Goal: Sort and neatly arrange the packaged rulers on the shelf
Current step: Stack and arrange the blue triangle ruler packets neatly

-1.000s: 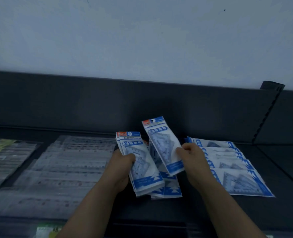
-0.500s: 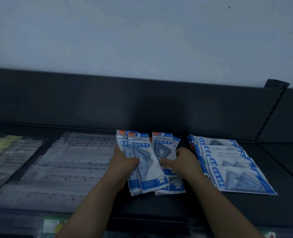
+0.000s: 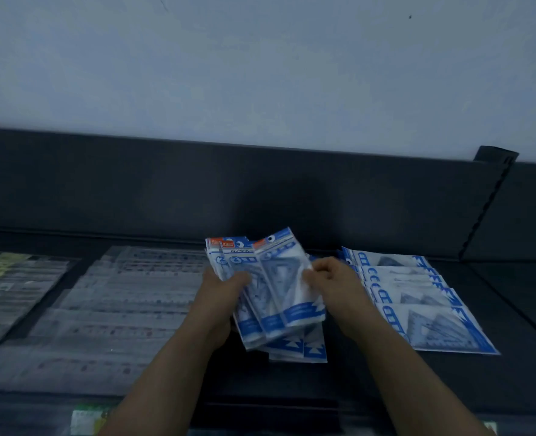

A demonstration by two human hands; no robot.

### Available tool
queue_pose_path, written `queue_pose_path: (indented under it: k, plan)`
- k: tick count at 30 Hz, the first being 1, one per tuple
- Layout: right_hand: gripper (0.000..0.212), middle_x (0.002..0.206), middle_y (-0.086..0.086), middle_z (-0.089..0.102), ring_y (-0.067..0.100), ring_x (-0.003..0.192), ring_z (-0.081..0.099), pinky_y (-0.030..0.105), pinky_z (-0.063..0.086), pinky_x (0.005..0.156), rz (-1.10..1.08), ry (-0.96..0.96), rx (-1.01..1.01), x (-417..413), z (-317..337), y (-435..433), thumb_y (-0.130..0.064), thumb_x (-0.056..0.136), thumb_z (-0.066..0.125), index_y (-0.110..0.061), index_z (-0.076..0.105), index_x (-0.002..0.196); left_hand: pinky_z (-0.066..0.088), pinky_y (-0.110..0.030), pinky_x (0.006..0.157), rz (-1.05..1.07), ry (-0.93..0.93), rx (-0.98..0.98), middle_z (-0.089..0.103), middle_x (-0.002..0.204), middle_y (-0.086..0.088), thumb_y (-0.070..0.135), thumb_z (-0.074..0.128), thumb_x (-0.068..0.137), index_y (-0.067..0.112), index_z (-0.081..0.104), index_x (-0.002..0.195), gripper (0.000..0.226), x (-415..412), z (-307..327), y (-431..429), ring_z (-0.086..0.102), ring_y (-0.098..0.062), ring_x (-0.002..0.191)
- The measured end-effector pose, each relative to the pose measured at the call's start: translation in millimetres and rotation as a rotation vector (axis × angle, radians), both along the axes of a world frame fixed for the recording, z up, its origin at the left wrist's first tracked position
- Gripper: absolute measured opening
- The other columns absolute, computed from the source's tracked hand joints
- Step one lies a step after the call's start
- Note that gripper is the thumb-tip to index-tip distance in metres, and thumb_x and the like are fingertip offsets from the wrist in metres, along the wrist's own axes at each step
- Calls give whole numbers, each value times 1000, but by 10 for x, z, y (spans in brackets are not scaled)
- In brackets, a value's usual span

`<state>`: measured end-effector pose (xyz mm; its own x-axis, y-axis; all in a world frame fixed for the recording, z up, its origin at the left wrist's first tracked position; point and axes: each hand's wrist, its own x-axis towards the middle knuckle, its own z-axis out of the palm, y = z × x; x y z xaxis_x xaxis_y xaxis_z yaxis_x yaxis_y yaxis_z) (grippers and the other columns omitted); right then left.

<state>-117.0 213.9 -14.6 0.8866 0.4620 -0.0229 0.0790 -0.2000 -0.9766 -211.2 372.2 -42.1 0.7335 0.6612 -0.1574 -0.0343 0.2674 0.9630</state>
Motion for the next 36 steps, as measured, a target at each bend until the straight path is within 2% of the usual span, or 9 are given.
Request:
queue_pose_path:
  k: [3, 7, 11, 15, 18, 21, 24, 29, 36]
  plan:
    - [15, 82, 5, 67, 16, 72, 64, 28, 52, 61, 49, -80, -114, -74, -52, 62, -23, 88, 65, -9, 60, 89, 57, -32, 58, 8, 31, 106, 69, 107, -15, 3, 79, 72, 8, 54, 121, 55, -19, -3, 12, 69, -27, 87]
    - [36, 75, -2, 56, 14, 68, 55, 32, 46, 63, -25, -270, -466, 12, -124, 23, -48, 77, 71, -17, 52, 78, 47, -24, 51, 48, 121, 190, 65, 108, -16, -7, 68, 77, 4, 50, 122, 50, -102, -28, 150, 64, -20, 82]
    - [50, 68, -4, 43, 11, 59, 44, 27, 32, 49, 38, -278, -651, -28, -154, 96, -55, 65, 77, -21, 41, 70, 50, -27, 67, -30, 181, 292, 63, 106, -8, -6, 63, 79, 9, 45, 122, 49, -131, -46, 131, 61, -19, 90]
    - [34, 84, -1, 67, 16, 75, 66, 40, 57, 70, 31, -126, -407, 10, -204, 154, -34, 65, 84, -22, 57, 81, 47, -31, 77, -42, 171, 311, 56, 94, 3, -5, 61, 83, 17, 37, 119, 48, -133, -12, 57, 57, -15, 86]
    - [21, 83, 6, 72, 21, 74, 70, 43, 59, 74, -46, -17, -188, 29, -204, 113, -10, 72, 79, -18, 61, 78, 49, -29, 68, -46, 143, 223, 59, 97, -1, -10, 59, 82, 14, 40, 119, 48, -166, -8, 42, 58, -12, 84]
    - [6, 85, 10, 71, 20, 71, 68, 35, 57, 66, -145, -73, -188, 120, -155, 29, -13, 82, 70, -12, 64, 83, 53, -32, 67, -28, 122, 141, 63, 110, -14, -12, 58, 79, 8, 45, 124, 51, -198, -27, 95, 63, -24, 93]
    - [13, 85, 7, 70, 17, 72, 67, 28, 52, 58, -259, -128, -46, 164, -31, -55, -15, 88, 63, -7, 64, 98, 53, -29, 58, -15, 95, 99, 65, 110, -16, -11, 56, 81, 7, 48, 126, 49, -203, -17, 137, 65, -27, 92]
    - [6, 84, 7, 73, 18, 69, 70, 28, 56, 58, -4, 87, 117, -7, 102, 37, -11, 89, 62, -11, 64, 96, 53, -28, 53, -42, 55, 75, 67, 103, -16, -10, 50, 84, 5, 51, 120, 39, -171, 96, 29, 66, -25, 84]
    - [10, 90, 8, 73, 19, 74, 70, 33, 56, 66, -280, -68, 147, 208, 99, -102, -15, 90, 60, -12, 65, 98, 44, -18, 63, -3, 66, 346, 57, 97, 7, -4, 53, 88, 20, 42, 113, 37, -304, 149, 58, 57, -7, 85]
